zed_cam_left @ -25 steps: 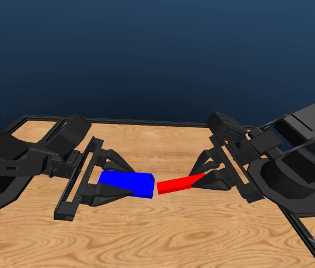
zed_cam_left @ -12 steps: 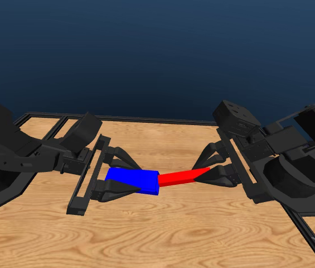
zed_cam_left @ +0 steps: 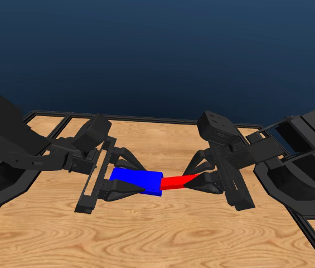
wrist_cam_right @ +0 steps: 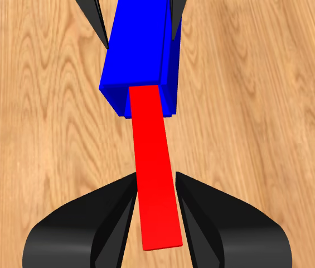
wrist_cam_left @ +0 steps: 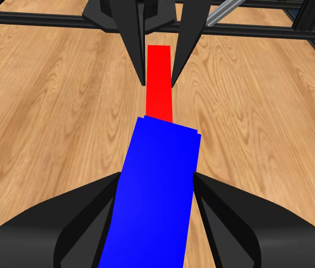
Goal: Insert peg into socket
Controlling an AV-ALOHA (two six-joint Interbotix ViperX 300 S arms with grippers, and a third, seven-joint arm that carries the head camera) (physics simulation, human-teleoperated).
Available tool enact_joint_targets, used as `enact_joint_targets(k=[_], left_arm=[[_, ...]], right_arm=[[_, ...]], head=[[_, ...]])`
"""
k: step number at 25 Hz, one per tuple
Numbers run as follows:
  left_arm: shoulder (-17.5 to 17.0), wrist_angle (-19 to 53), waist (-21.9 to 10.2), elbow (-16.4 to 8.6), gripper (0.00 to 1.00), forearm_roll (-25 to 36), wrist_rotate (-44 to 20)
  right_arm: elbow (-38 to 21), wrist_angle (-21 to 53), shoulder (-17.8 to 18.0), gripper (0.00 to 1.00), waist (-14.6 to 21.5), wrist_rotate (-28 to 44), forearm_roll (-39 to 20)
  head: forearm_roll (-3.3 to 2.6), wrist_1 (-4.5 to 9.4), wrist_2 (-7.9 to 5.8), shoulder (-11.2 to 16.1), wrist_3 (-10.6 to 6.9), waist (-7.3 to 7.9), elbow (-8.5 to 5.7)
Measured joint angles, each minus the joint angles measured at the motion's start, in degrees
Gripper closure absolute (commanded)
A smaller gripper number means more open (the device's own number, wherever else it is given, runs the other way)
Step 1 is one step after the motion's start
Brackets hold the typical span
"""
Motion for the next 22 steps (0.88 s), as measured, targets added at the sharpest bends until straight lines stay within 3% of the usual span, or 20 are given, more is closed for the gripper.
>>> enact_joint_targets(k=[7, 13, 14, 15, 22], left_arm=[[0.8, 0.4, -0.2, -0.2, 1.0, 0.7, -1.2], [1.0, 1.3, -0.8, -0.1, 1.0, 1.2, -2.3], [1.0, 1.4, -0.9, -0.1, 1.0, 1.3, -2.5], [1.0, 1.5, -0.7, 0.0, 1.0, 1.3, -2.6], [1.0, 0.8, 0.1, 0.5, 1.0, 1.5, -3.1]], right_arm=[[-3.1, -8.5, 7.0, 1.0, -3.1, -6.3, 5.8], [-4.3, -12.6, 10.2, 1.0, -3.8, -11.8, 10.9], [-4.3, -12.9, 10.3, 0.06, -3.7, -12.2, 11.4], [-4.2, -13.4, 10.4, 0.0, -3.4, -12.4, 11.8], [-0.4, -14.0, 7.5, 0.0, -3.0, -12.9, 13.6]], head=[[-0.01, -0.02, -0.04, 0.3, 0.34, -0.01, 0.0], [-0.05, -0.04, -0.01, 0.4, 0.54, -0.19, 0.0], [-0.05, -0.06, -0.02, 0.4, 0.55, -0.21, 0.0], [-0.05, -0.07, -0.02, 0.4, 0.56, -0.21, 0.0], [-0.04, -0.32, -0.12, 0.4, 0.38, -0.07, 0.0]])
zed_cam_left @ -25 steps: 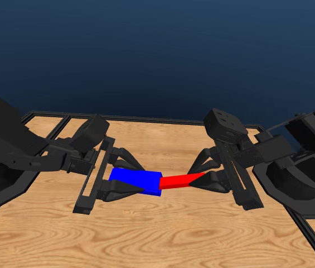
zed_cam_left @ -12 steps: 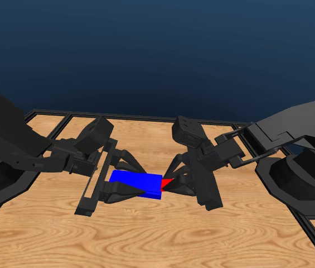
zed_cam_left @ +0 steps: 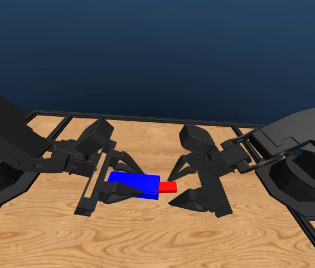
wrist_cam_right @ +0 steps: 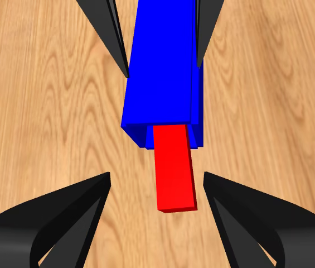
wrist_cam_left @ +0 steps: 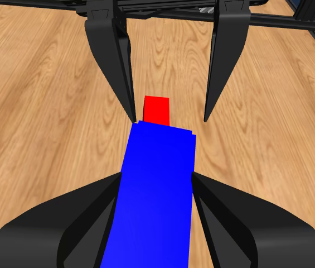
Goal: Insert peg into socket
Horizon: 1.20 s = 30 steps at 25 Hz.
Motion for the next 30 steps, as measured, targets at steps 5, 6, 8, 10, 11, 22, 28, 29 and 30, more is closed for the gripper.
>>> enact_joint_targets(k=[5, 6, 8, 10, 11, 22, 28, 29, 30], left_arm=[[0.0, -0.8, -0.2, 0.9, 1.0, -0.6, -0.3], [-0.1, -1.0, -0.2, 0.9, 1.0, -0.5, -0.4], [-0.2, -1.6, -0.4, 0.9, 1.0, -0.4, -0.6], [-0.2, -1.8, -0.6, 1.0, 1.0, -0.2, -0.5], [-0.2, -1.9, -0.7, 1.0, 1.0, -0.2, -0.5], [0.0, -2.0, -0.8, 0.7, 1.0, 0.0, -0.3], [0.8, -2.5, -0.9, 0.6, 1.0, 0.1, -0.8], [0.9, -2.5, -0.9, 0.6, 1.0, 0.1, -0.8], [0.9, -2.4, -0.9, 0.6, 1.0, 0.0, -0.9]], right_arm=[[3.4, 2.2, -3.8, 0.0, -0.1, 1.6, -0.9], [3.8, 2.6, -4.1, 0.0, -0.1, 2.2, -1.1], [4.4, 2.9, -4.2, 1.0, 0.0, 2.9, -1.3], [4.4, 2.4, -3.7, 1.0, 0.2, 2.9, -1.0], [4.4, 2.2, -3.4, 1.0, 0.2, 2.8, -0.9], [1.7, -1.4, -0.4, 1.0, -0.3, -1.3, 1.2], [-2.0, -2.3, 2.1, 1.0, -0.4, -4.0, 2.0], [-2.2, -2.4, 2.4, 1.0, -0.4, -4.4, 2.2], [-2.2, -2.6, 2.5, 1.0, -0.5, -4.7, 2.5]], head=[[0.01, -0.14, -0.14, 0.0, -0.24, 0.19, 0.0], [0.01, -0.16, -0.17, 0.0, -0.25, 0.24, 0.0], [0.02, -0.2, -0.22, 0.0, -0.28, 0.31, 0.0], [0.04, -0.21, -0.2, 0.0, -0.24, 0.36, 0.0], [0.05, -0.21, -0.17, 0.0, -0.22, 0.38, 0.0], [-0.02, -0.08, -0.07, 0.0, -0.46, 0.12, 0.0], [-0.02, -0.12, 0.01, 0.0, -0.48, 0.01, 0.0], [-0.02, -0.12, 0.02, 0.0, -0.49, 0.03, 0.0], [0.0, -0.13, 0.03, 0.0, -0.5, 0.06, 0.0]])
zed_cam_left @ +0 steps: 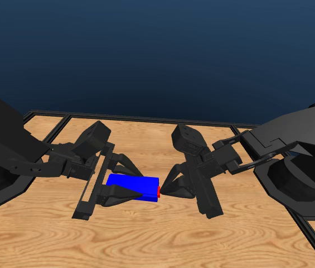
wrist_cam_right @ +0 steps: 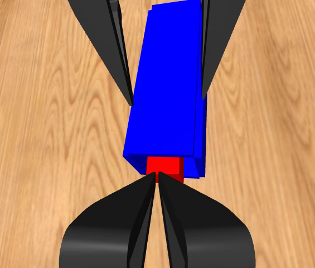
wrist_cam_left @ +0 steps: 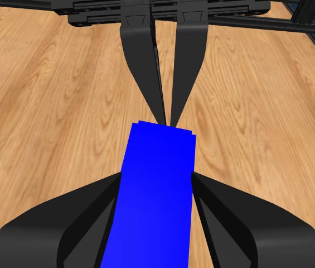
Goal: Insert peg into socket
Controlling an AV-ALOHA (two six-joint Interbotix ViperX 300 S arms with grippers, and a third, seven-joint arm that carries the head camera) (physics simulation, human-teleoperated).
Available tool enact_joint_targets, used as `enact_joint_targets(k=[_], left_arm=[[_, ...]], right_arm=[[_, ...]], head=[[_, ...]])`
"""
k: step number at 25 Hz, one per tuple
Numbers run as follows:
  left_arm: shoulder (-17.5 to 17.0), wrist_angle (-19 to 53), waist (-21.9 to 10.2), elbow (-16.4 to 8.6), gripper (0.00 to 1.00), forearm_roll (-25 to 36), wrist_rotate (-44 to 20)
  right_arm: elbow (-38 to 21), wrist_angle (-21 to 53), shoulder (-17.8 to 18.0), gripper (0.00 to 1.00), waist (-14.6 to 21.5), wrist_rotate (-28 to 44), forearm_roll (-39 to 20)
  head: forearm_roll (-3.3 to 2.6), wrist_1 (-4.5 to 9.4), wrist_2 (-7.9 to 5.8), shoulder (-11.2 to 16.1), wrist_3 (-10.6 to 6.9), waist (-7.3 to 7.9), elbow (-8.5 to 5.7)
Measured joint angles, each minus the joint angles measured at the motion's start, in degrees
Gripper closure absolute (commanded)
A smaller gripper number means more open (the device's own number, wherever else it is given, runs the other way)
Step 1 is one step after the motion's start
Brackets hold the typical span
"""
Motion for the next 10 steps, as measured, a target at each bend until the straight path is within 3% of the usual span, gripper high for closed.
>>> enact_joint_targets(k=[4, 10], left_arm=[[0.0, -0.1, 0.0, 0.1, 1.0, -0.1, -0.1], [0.0, -0.7, -0.4, 0.5, 1.0, -0.4, -0.1]], right_arm=[[1.4, -0.1, -0.6, 1.0, -0.3, -0.3, 0.8], [5.9, 1.0, -5.7, 1.0, -0.5, 0.9, 0.6]], head=[[0.05, -0.03, -0.03, 0.0, -0.06, 0.21, 0.0], [0.07, -0.23, -0.1, 0.0, -0.04, 0.36, 0.0]])
